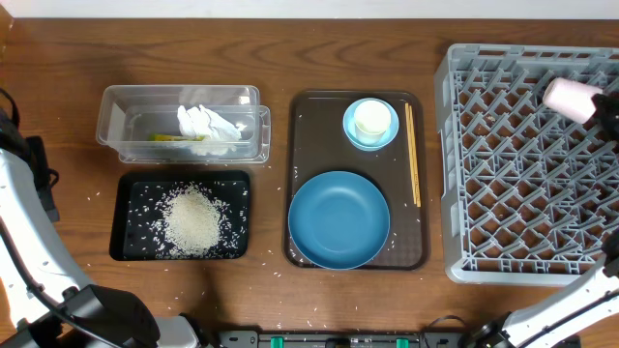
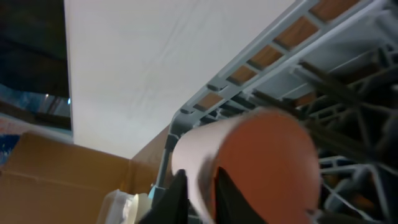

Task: Sort waste into correct bins and load items into the dishwasher rack
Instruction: 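Carry the pink cup to the dish rack and place it upside down, then move the right gripper to the pale green cup and grasp it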

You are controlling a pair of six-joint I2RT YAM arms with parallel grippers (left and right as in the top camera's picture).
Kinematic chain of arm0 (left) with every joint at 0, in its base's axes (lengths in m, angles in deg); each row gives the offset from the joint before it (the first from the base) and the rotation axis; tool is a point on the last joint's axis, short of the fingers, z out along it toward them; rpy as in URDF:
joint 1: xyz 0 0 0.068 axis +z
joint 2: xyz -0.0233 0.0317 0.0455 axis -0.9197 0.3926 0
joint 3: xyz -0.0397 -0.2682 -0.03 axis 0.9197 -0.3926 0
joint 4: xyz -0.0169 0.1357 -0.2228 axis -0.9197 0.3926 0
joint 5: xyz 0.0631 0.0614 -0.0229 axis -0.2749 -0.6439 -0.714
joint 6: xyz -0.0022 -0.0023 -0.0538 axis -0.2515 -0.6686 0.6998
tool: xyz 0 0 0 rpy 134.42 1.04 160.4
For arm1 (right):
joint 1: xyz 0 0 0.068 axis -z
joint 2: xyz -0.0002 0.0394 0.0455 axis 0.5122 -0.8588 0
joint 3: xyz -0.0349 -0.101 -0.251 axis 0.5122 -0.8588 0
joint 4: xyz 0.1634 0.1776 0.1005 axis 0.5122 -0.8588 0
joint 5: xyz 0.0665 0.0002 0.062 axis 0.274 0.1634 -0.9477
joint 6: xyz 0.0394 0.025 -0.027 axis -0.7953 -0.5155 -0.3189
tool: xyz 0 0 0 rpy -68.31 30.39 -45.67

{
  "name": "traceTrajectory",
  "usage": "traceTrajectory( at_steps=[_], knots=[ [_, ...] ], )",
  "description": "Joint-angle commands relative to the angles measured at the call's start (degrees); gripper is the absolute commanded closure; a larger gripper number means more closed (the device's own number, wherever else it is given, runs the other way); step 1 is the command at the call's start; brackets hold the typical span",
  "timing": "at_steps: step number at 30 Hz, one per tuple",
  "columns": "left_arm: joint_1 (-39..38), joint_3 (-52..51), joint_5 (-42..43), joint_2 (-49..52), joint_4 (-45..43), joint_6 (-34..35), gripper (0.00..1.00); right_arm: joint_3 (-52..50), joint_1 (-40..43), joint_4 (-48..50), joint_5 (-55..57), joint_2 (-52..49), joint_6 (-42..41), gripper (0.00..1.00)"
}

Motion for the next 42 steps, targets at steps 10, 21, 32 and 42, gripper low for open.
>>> traceTrajectory(
  at_steps=[10,21,32,42],
  knots=[
    [0.11,-0.15,-0.33,0.11,0.37,-0.57,0.11,0.09,1.42,-3.10,4.35,5.70,-1.33,0.78],
    [0.11,-0.15,-0.33,0.11,0.37,-0.57,0.11,0.09,-1.16,-24.15,39.71,22.03,1.03,0.72],
    [0.11,-0.15,-0.33,0.11,0.37,-0.57,0.11,0.09,-14.36,-27.17,49.09,29.16,4.94,0.67],
    [0.11,-0.15,-0.33,0.11,0.37,-0.57,0.11,7.08,-41.70,-40.37,66.12,28.96,15.67,0.42]
  ],
)
